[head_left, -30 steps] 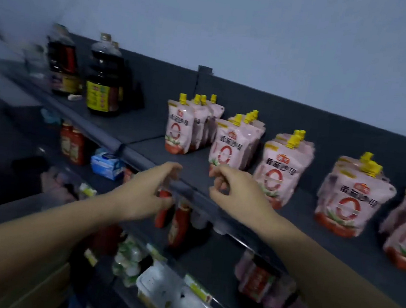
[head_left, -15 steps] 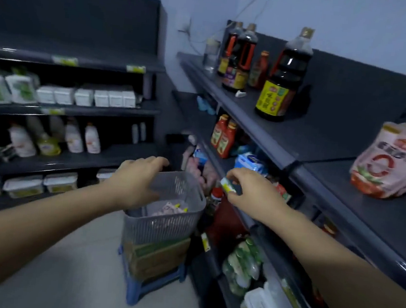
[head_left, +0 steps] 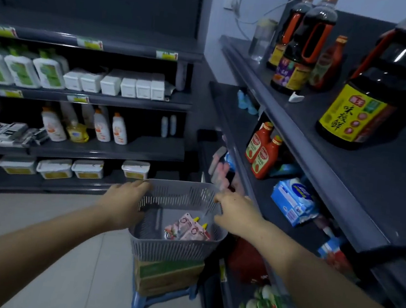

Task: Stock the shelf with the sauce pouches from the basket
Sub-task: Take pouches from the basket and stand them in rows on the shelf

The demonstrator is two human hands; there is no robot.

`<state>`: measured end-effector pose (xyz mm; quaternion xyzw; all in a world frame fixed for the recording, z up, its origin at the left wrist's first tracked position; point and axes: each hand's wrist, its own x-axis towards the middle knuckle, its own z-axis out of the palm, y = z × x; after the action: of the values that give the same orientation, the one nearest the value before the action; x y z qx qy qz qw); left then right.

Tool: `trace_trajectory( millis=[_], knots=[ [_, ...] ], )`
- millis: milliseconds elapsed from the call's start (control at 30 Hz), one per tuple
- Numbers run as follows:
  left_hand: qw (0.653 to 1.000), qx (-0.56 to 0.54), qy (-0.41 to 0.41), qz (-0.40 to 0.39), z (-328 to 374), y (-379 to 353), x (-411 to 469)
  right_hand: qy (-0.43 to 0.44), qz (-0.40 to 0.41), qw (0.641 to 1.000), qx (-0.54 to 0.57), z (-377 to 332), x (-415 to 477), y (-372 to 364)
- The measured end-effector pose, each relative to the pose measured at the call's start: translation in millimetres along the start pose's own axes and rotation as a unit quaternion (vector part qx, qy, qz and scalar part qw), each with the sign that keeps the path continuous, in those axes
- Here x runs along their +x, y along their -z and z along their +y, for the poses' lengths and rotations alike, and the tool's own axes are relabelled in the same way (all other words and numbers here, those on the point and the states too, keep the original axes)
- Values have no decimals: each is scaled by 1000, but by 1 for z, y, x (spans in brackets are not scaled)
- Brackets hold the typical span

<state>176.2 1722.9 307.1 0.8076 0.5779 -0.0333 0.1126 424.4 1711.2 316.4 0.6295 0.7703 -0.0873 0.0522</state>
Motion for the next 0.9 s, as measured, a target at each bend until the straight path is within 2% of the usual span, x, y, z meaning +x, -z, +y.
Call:
trace_trajectory(
  millis=[367, 500, 733, 900],
  knots=[
    [993, -74, 36, -82, -36, -65, 81, -16, -142, 990, 11, 30, 112, -72],
    [990, -75, 23, -119, -64, -83, 119, -77, -182, 980, 25, 34, 146, -99],
    [975, -87, -33, -200, -103, -114, 186, -167, -300, 934, 95, 38, 186, -141],
    [959, -88, -55, -263, -104, -148, 229, -203, -299, 922, 137, 37, 200, -171]
  ],
)
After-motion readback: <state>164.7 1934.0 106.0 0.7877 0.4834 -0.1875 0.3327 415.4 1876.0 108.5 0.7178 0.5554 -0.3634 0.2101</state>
